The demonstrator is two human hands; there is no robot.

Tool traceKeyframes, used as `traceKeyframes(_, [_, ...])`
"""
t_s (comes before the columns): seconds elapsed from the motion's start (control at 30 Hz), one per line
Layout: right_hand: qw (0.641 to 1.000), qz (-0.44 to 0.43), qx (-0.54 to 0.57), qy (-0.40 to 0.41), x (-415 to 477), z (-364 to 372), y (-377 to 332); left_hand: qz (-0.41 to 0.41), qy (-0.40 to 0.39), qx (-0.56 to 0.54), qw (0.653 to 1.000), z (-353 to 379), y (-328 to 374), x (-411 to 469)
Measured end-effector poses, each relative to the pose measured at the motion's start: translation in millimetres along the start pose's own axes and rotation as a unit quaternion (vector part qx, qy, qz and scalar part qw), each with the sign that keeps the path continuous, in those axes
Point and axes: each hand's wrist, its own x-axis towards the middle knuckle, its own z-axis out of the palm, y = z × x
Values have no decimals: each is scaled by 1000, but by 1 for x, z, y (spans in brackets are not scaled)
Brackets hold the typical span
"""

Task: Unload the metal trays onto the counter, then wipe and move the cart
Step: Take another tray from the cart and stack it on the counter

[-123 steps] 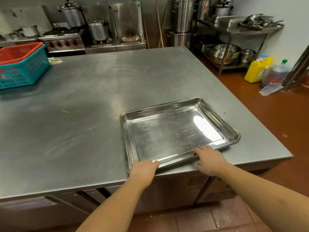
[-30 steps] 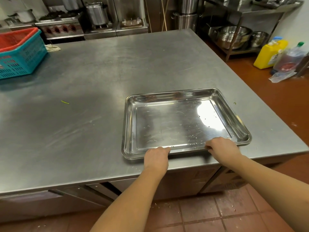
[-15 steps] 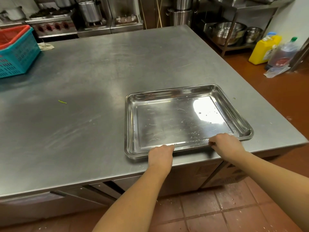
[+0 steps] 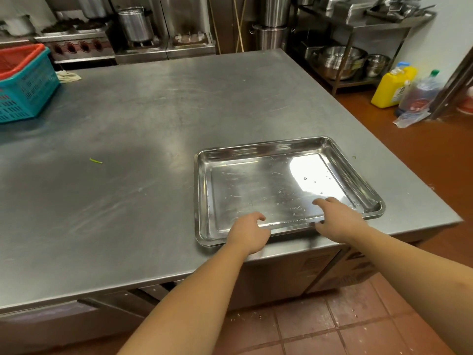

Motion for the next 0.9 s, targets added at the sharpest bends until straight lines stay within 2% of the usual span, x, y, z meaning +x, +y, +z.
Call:
traceKeyframes(0.07, [999,-11,36,5,-3,-7,-16,-7,-5,-62,998,-8,4,1])
traceKeyframes(0.17, [987,-7,156,33,-6,-17,-44,-14,0,-165,986,-21,12,1])
traceKeyframes(0.3, [935,34,352,31,-5,-31,-79,-21,8,-270,963,-43,17,2])
traceKeyframes(0.43, [886,36,461,45,-4,-42,-107,-34,26,-313,949,-66,16,-1])
traceKeyframes(0.5, [872,31,487,39,-7,-47,-117,-33,35,-323,945,-72,15,-4])
traceKeyframes(0.7, [865,-3,501,6,-12,-61,-123,-20,49,-329,943,-83,22,-19])
traceKeyframes(0.9, [861,-37,504,-52,-14,-61,-126,-48,125,-344,929,-87,28,-49])
